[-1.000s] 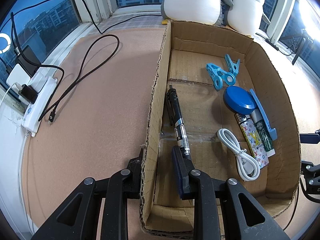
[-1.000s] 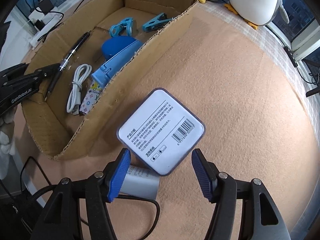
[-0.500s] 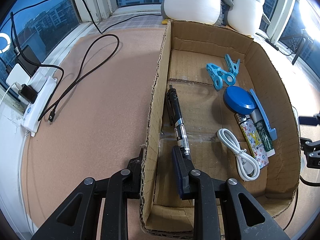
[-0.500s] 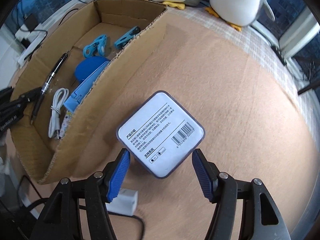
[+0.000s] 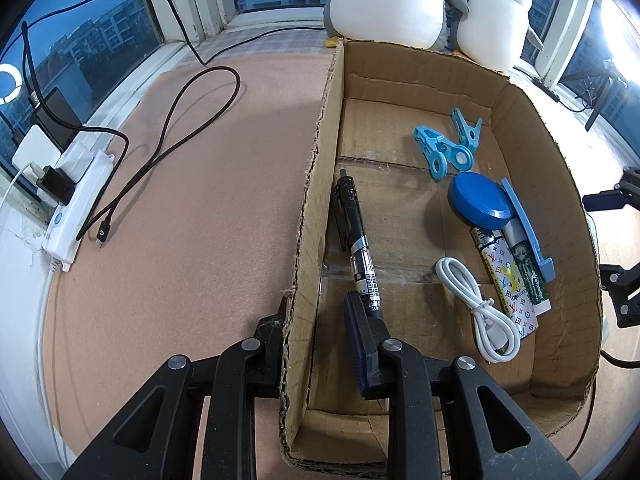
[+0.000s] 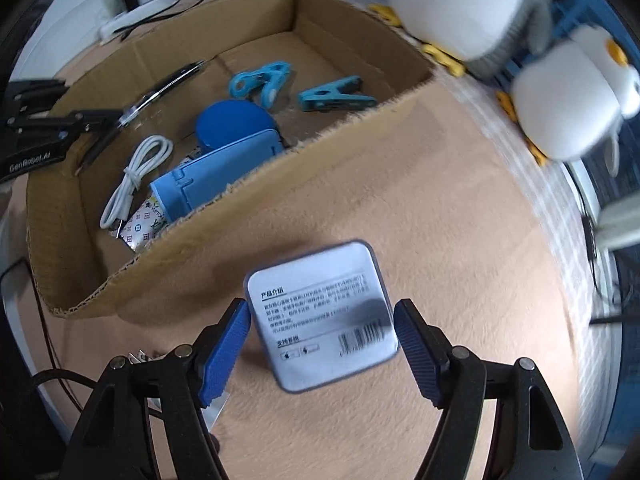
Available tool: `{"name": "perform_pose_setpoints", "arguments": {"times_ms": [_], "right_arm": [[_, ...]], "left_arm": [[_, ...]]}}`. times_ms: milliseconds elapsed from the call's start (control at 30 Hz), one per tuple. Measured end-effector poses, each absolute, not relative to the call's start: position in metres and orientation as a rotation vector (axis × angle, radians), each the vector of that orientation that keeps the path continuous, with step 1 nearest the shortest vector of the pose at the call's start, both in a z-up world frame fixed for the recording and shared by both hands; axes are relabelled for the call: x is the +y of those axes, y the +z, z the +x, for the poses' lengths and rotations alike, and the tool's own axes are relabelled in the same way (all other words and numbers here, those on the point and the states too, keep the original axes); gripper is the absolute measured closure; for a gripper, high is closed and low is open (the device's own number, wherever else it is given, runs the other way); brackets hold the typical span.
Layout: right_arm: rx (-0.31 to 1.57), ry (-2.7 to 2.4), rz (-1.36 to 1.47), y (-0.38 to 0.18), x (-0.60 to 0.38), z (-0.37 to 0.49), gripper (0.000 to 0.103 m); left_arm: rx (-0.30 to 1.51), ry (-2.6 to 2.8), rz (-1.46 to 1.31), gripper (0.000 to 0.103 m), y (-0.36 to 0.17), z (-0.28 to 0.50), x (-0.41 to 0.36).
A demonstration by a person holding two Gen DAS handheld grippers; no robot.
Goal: Organize rigid objects
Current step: 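Lift the tin box over the box and release it with the right gripper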
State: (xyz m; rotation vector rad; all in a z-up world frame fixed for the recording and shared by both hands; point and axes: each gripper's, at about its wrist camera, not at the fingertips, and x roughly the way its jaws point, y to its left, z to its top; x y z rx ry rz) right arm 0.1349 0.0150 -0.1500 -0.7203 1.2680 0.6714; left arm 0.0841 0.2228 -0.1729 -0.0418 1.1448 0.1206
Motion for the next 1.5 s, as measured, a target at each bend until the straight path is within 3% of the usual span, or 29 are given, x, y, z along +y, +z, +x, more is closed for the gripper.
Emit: {"name": "perform_pose_setpoints", "arguments": {"times_ms": [500, 900, 1200, 1500], "right_arm": [[1.374, 0.632, -0.589, -0.174, 0.003, 0.158, 0.031], [1.358, 0.429, -0.271, -0.169, -0.037, 0.162, 0.035], [1.279, 0.369, -0.148, -0.135, -0.060, 0.156, 0.037], [1.180, 0.432, -0.155, -0.087, -0.014, 0.165, 0.037]], "left_arm": [[1.148, 0.127, -0.048, 0.077, -0.174, 0.087, 0.224], [1.147, 0.131, -0.045, 0.078, -0.174, 0.087, 0.223], [1.145, 0.131, -0.047, 0.078, -0.173, 0.087, 0.223], [1.144, 0.131, -0.048, 0.078, -0.173, 0.087, 0.224]]}}
